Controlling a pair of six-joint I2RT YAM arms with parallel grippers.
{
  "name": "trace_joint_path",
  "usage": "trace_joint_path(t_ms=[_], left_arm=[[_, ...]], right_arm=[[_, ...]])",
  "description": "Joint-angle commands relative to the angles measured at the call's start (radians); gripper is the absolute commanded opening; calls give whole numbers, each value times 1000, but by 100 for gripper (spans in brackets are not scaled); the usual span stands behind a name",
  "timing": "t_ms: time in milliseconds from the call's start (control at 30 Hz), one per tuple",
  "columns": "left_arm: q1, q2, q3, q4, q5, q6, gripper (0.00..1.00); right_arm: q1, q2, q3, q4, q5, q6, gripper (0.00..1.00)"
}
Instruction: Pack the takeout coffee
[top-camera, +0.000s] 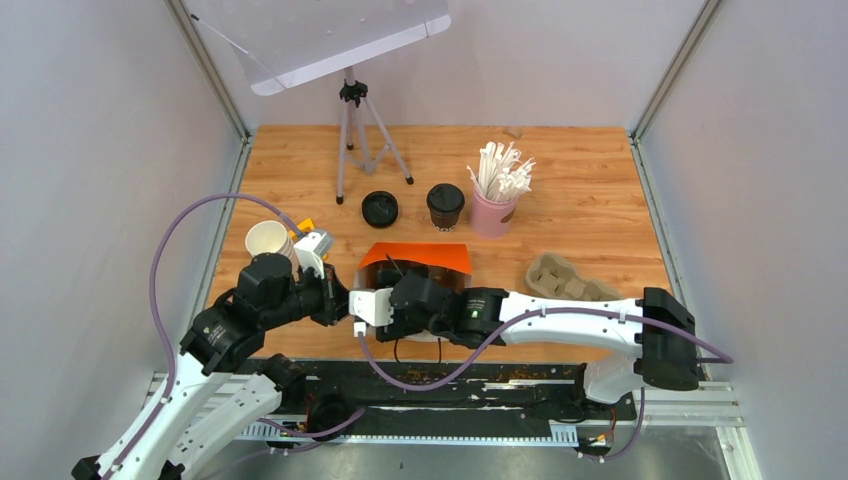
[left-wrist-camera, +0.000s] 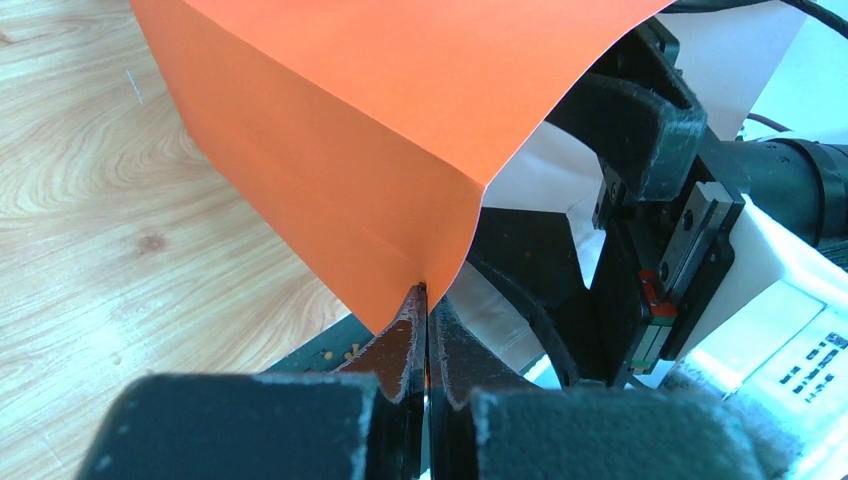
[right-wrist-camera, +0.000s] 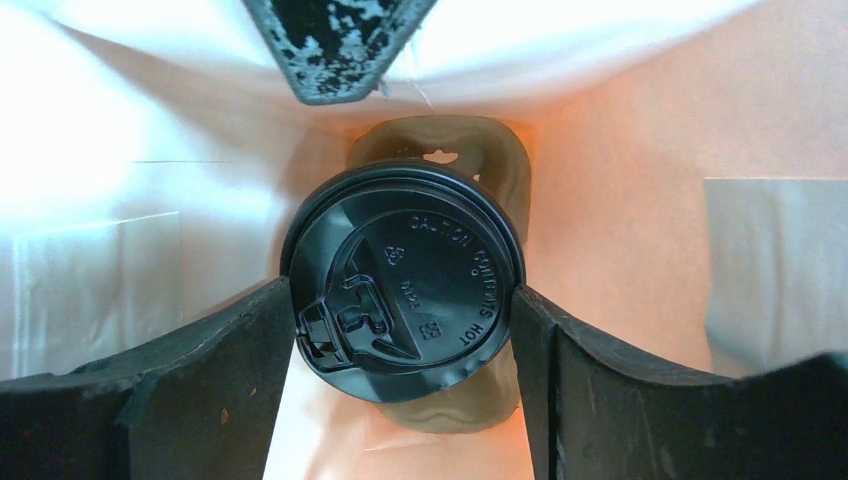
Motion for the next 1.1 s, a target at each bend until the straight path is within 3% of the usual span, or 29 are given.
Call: trace_joint_path(t_ms=[0, 433, 733, 1067], left_arm=[[-6, -7, -6, 47, 9, -21, 0], [-5, -8, -16, 60, 16, -26, 0], [-5, -8, -23, 56, 11, -26, 0], [-5, -1, -14, 56, -3, -29, 0]], right_arm=[[-3, -8, 11, 3, -22, -4, 72], [-5, 57, 19, 34, 80, 15, 71], [-5, -36, -5, 93, 29, -4, 71], [-23, -14, -31, 168, -5, -38, 71]])
